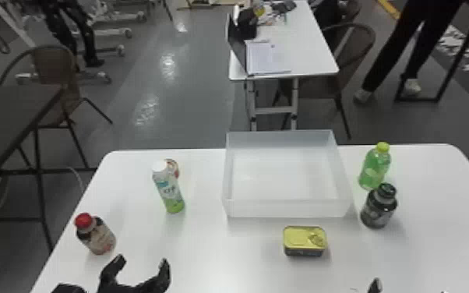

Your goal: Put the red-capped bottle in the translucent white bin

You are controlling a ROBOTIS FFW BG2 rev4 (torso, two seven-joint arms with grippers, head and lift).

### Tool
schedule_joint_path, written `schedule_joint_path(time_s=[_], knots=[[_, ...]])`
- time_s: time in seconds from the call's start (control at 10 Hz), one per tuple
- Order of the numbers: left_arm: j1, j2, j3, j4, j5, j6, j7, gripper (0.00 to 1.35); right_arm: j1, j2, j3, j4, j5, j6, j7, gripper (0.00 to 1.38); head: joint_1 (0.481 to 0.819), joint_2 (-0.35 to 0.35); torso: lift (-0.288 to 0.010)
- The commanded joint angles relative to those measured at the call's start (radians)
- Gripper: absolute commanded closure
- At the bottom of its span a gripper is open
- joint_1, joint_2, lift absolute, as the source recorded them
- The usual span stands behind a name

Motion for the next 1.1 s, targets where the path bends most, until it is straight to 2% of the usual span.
schedule_joint_path(time_s=[0.0, 0.5, 0.7, 0.9, 1.0], knots=[[0.0, 0.0, 0.0, 0.001, 0.0, -0.001, 0.0, 0.17, 0.0, 0.0, 0.0, 0.0, 0.0, 0.0, 0.0, 0.13, 0.695, 0.14, -0.018], [0.002, 0.0, 0.002, 0.001, 0.0, 0.002, 0.0, 0.17, 0.0, 0.0, 0.0, -0.002, 0.0, 0.0, 0.0, 0.13, 0.695, 0.14, -0.018], [0.017, -0.011, 0.02, 0.001, 0.0, 0.011, 0.024, 0.17, 0.0, 0.0, 0.0, -0.002, 0.0, 0.0, 0.0, 0.13, 0.695, 0.144, -0.018], [0.032, -0.015, 0.081, -0.001, -0.037, 0.017, 0.057, 0.17, 0.0, 0.0, 0.0, -0.002, 0.0, 0.0, 0.0, 0.13, 0.695, 0.175, -0.018], [0.026, -0.015, 0.143, 0.007, -0.05, 0.014, 0.061, 0.17, 0.0, 0.0, 0.0, -0.002, 0.0, 0.0, 0.0, 0.13, 0.695, 0.191, -0.018]])
